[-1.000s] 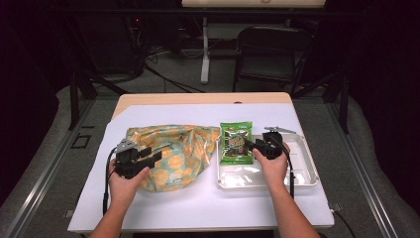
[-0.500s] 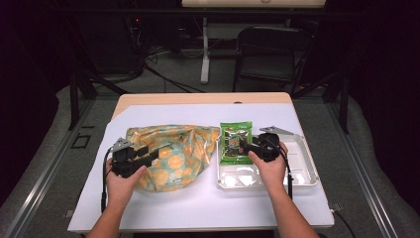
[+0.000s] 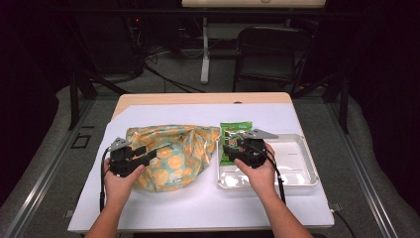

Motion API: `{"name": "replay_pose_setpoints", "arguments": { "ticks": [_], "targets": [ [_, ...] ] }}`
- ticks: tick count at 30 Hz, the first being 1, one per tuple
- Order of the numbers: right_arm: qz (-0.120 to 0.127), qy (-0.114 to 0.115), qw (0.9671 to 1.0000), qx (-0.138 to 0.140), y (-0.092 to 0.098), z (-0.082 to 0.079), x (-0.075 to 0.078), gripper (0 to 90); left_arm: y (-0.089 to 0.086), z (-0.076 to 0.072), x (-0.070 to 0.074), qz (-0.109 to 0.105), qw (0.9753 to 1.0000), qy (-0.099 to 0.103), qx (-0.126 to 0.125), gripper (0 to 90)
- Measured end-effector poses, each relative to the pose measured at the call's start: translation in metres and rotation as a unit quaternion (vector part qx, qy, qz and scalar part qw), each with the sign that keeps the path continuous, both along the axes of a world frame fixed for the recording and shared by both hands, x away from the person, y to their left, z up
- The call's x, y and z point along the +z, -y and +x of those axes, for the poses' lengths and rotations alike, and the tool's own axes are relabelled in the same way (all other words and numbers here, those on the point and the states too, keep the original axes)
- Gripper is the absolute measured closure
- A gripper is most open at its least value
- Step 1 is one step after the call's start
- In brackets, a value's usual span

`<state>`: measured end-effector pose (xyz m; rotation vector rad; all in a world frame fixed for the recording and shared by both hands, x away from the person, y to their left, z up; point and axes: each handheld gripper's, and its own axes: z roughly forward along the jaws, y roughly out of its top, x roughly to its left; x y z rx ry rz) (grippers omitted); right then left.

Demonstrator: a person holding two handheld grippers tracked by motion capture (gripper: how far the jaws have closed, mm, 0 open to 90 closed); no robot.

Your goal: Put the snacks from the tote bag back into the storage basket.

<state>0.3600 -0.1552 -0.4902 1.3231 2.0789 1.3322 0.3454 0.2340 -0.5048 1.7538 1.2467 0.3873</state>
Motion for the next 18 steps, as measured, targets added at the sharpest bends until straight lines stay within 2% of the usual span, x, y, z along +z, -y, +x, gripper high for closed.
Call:
{"name": "replay_pose_setpoints", "arguments": {
  "ticks": [5,13,18],
  "targets": [
    [-0.011,-0.002,0.9992,0.037,-0.015,-0.006,0.0,38.6,0.001,0.0,-0.001,0.002,1.0,0.0,-0.001,48.5],
    [-0.021,-0.009,0.9975,0.067,-0.033,-0.014,-0.002,38.4,0.0,0.001,-0.002,0.005,1.0,-0.002,0.0,48.3],
    [-0.025,-0.014,0.9966,0.078,-0.038,-0.016,-0.004,38.3,-0.002,0.002,-0.002,0.003,1.0,0.0,0.002,48.3]
  ]
}}
